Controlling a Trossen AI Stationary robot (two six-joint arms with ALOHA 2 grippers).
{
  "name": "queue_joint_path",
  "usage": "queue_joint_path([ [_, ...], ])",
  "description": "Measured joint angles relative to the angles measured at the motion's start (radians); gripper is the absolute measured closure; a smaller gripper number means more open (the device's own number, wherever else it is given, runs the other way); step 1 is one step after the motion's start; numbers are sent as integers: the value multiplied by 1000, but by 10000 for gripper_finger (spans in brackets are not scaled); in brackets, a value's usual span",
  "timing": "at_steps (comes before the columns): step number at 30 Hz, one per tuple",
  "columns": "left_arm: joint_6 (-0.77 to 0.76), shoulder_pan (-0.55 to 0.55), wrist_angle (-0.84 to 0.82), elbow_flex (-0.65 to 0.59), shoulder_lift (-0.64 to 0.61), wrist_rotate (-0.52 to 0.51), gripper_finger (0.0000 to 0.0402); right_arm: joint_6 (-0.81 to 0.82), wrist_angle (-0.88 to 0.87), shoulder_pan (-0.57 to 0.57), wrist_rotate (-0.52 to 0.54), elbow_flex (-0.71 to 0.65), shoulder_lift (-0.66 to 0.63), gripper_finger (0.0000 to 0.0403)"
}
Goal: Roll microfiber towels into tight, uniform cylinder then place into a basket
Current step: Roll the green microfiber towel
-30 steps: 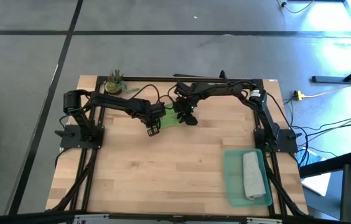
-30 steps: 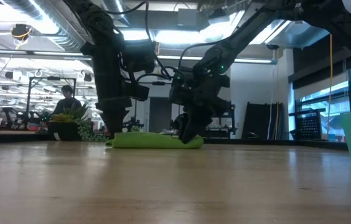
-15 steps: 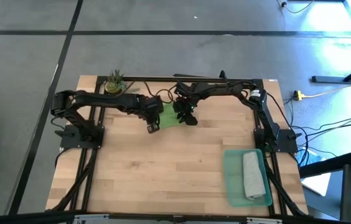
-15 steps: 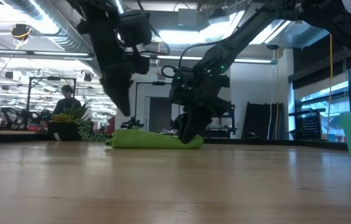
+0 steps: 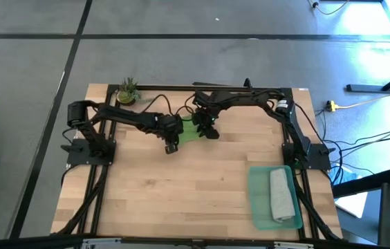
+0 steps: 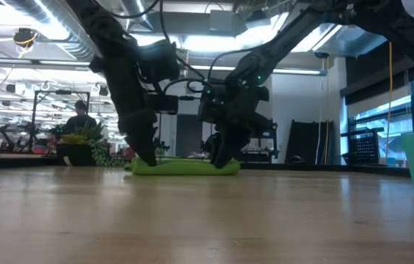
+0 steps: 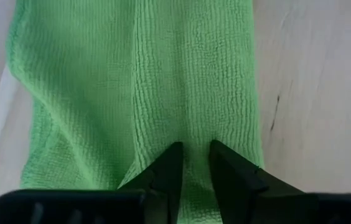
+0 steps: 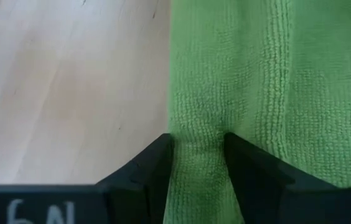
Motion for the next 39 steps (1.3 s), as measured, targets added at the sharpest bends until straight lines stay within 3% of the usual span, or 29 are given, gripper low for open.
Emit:
queue_joint_path([
  [13, 29, 0, 19, -21, 14, 2, 324, -169, -273, 29, 83, 110, -1, 249],
  [19, 29, 0, 18, -22, 15, 2, 324, -167, -212, 60, 160, 87, -2, 249],
  [28, 30, 0, 16, -22, 16, 2, 324, -156, -112, 91, 155, -37, -18, 249],
  [34, 31, 1, 29, -24, 17, 20, 324, -22, 1, 100, 217, -74, -21, 250],
  [39, 24, 1, 28, -25, 9, 30, 324, 17, 40, 102, 240, -82, -21, 280],
])
